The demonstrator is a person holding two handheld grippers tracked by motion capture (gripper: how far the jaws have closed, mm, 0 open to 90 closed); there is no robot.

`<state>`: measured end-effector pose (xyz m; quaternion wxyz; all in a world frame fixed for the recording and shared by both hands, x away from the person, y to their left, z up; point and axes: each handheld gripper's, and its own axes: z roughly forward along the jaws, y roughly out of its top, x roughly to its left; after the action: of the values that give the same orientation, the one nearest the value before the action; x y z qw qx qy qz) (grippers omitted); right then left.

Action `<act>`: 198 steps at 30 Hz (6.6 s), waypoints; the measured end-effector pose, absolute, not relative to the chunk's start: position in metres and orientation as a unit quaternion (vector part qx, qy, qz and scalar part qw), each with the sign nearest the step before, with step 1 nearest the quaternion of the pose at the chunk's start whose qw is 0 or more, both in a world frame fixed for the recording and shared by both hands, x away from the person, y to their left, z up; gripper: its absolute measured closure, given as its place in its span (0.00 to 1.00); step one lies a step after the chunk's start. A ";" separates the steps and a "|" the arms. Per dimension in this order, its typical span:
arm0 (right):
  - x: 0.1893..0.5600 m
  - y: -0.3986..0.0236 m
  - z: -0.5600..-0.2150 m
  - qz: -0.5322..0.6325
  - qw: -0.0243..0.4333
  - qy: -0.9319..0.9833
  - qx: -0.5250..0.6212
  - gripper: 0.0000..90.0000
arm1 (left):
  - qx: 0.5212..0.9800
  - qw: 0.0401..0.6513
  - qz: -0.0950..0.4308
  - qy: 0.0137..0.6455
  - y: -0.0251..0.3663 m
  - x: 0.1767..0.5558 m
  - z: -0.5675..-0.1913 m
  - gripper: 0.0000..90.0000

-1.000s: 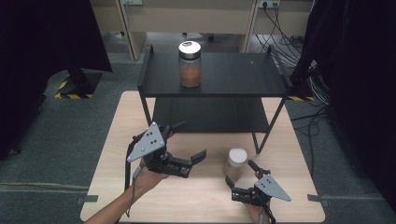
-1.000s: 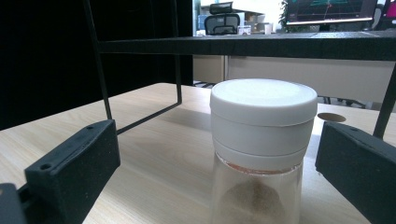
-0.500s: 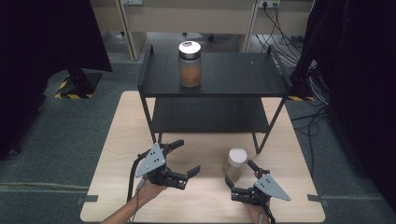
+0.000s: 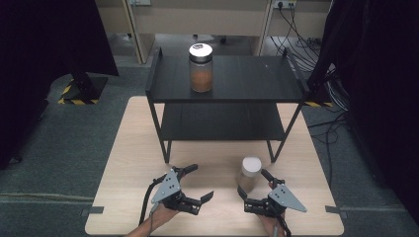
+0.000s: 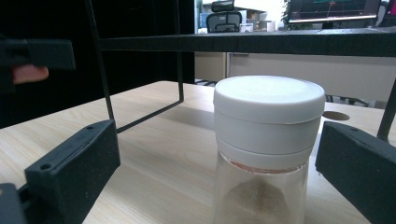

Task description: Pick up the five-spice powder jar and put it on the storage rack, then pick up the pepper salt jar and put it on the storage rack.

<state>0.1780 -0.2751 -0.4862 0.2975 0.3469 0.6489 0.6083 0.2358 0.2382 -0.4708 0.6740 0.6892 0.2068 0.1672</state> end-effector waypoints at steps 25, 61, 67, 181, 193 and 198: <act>0.179 -0.275 -0.486 0.608 0.296 0.651 0.344 0.00 | 0.697 0.662 0.175 0.212 0.229 0.237 -0.522 0.03; 0.178 -0.278 -0.486 0.611 0.297 0.644 0.351 0.00 | 0.692 0.661 0.192 0.219 0.228 0.232 -0.524 0.03; 0.177 -0.278 -0.486 0.611 0.298 0.643 0.353 0.00 | 0.692 0.661 0.194 0.219 0.228 0.232 -0.524 0.03; 0.223 -0.268 -0.473 0.555 0.300 0.697 0.340 0.39 | 0.687 0.663 0.193 0.225 0.229 0.231 -0.524 0.03; 0.224 -0.287 -0.443 0.583 0.254 0.719 0.279 0.39 | 0.684 0.664 0.193 0.232 0.229 0.231 -0.525 0.03; 0.230 -0.294 -0.424 0.591 0.226 0.730 0.260 0.39 | 0.684 0.664 0.193 0.233 0.229 0.232 -0.525 0.03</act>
<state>0.2295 -0.2943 -0.4236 0.2258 0.2600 0.7298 0.5906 0.2316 0.2293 -0.5251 0.6642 0.6838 0.2326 0.1928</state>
